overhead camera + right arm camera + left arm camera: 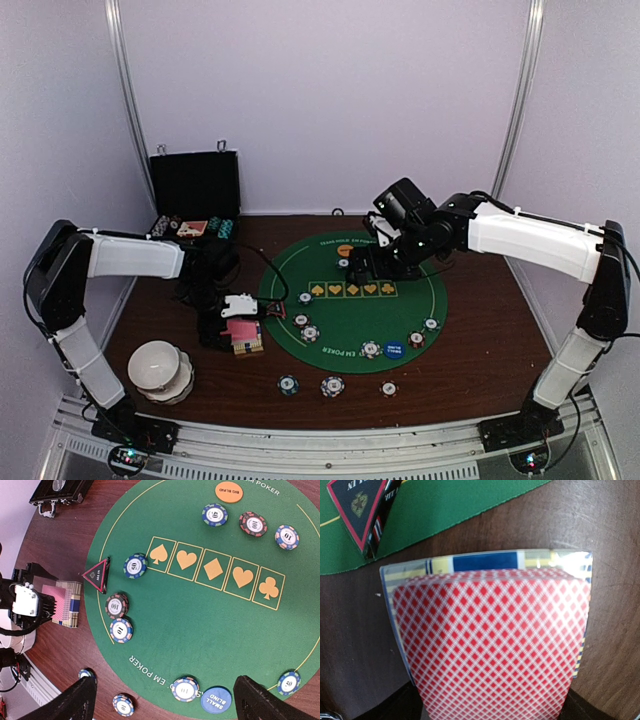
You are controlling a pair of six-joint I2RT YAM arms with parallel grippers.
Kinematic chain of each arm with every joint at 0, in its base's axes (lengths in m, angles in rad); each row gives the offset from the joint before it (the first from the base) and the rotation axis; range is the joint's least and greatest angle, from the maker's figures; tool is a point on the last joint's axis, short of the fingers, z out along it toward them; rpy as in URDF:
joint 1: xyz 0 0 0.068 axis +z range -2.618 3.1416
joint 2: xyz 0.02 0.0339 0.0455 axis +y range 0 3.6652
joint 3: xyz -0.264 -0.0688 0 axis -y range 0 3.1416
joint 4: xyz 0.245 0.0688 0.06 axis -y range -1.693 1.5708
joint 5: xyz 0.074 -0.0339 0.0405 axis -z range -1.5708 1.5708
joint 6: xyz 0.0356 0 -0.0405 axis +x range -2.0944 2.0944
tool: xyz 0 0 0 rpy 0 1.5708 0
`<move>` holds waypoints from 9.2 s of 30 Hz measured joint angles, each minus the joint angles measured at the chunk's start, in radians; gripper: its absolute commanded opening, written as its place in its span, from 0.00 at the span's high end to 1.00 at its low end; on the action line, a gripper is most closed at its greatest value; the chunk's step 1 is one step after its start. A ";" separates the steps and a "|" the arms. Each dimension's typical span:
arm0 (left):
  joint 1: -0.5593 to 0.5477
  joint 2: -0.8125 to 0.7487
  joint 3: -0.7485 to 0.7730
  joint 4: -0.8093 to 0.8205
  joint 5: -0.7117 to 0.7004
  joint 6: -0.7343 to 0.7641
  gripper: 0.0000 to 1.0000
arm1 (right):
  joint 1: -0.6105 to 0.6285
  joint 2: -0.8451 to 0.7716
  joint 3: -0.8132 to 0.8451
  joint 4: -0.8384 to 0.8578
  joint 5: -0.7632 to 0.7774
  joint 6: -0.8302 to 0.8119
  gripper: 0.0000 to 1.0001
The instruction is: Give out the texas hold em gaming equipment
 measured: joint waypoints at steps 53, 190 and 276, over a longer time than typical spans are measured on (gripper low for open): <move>-0.014 -0.135 0.243 -0.250 0.097 -0.089 1.00 | 0.000 0.122 -0.058 0.406 -0.441 0.264 0.04; -0.002 -0.172 0.284 -0.248 0.303 -0.109 0.51 | 0.098 0.615 0.108 1.402 -0.842 0.985 0.84; 0.000 -0.173 0.290 -0.266 0.288 -0.118 1.00 | 0.077 0.524 0.165 0.907 -0.820 0.602 0.53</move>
